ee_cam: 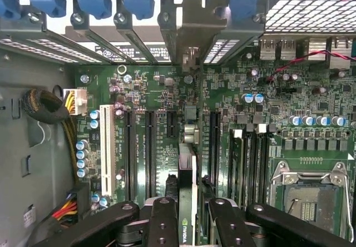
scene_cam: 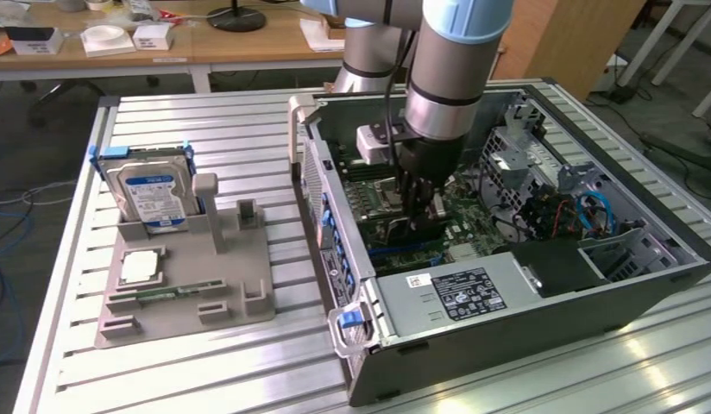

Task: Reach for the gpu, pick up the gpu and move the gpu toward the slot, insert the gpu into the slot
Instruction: 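Insert the gpu into the slot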

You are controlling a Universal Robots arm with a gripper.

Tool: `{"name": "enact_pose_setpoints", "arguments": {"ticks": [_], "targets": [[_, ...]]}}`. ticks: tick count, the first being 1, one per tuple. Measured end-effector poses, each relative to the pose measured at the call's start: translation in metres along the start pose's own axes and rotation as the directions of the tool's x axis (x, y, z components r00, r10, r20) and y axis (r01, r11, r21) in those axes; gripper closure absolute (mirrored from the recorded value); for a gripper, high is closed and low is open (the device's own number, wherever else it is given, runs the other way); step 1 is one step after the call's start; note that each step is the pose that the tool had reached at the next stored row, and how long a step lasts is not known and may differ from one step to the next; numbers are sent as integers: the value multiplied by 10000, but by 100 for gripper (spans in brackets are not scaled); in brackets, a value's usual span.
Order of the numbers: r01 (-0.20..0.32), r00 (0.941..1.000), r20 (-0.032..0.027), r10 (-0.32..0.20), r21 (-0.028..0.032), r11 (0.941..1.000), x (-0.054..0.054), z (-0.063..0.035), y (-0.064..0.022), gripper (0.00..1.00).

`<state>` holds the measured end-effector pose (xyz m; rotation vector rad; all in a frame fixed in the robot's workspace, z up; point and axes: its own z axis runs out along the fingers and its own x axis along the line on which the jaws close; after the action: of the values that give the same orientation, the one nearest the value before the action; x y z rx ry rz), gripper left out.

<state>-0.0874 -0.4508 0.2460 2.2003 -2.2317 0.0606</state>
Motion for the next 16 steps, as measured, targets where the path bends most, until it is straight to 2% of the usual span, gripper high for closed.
{"name": "enact_pose_setpoints", "arguments": {"ticks": [10,16], "targets": [[0,10000,27,0,13,10000,-3,12,-2,74],[1,10000,12,-1,-1,10000,-1,-1,-1,74]]}}
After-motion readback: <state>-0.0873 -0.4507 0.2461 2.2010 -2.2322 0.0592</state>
